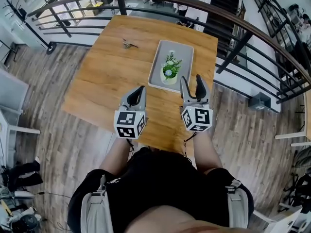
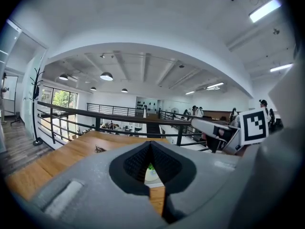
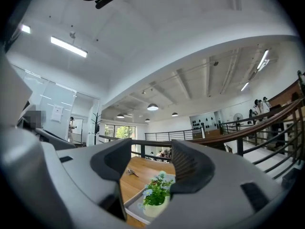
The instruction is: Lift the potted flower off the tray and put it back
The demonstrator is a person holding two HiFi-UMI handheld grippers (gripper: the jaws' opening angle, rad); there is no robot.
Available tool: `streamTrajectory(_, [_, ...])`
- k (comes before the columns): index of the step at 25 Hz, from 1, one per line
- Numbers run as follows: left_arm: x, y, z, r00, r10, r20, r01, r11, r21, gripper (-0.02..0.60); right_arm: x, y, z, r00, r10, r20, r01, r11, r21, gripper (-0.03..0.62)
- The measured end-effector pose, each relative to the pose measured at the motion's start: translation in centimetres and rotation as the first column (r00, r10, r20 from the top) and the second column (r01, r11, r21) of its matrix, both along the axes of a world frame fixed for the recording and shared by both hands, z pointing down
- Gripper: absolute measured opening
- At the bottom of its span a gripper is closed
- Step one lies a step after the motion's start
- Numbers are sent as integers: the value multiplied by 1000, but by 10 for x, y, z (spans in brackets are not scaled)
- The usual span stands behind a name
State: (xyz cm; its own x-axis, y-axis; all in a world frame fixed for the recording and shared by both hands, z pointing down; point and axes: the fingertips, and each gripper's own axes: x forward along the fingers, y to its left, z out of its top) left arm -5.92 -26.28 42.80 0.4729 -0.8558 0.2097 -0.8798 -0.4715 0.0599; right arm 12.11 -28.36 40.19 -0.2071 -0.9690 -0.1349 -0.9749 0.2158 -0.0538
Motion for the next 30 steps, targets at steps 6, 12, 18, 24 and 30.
streamTrajectory(6, [-14, -3, 2, 1000, -8, 7, 9, 1000, -7, 12, -25, -20, 14, 998, -35, -46, 32, 998, -57, 398])
streamTrajectory(12, [-35, -7, 7, 998, -56, 4, 56, 998, -19, 12, -37, -41, 46, 995, -40, -89, 29, 991, -130, 443])
streamTrajectory(18, [-50, -10, 15, 995, -95, 5, 95, 995, -42, 12, -43, -55, 74, 994, -51, -98, 31, 980, -195, 443])
streamTrajectory(24, [-56, -11, 25, 994, -107, 17, 108, 992, -64, 12, -48, -65, 110, 993, -63, -97, 34, 962, -271, 443])
streamTrajectory(30, [-62, -14, 39, 991, -129, 28, 131, 987, -94, 12, -51, -76, 155, 992, -84, -99, 42, 927, -372, 443])
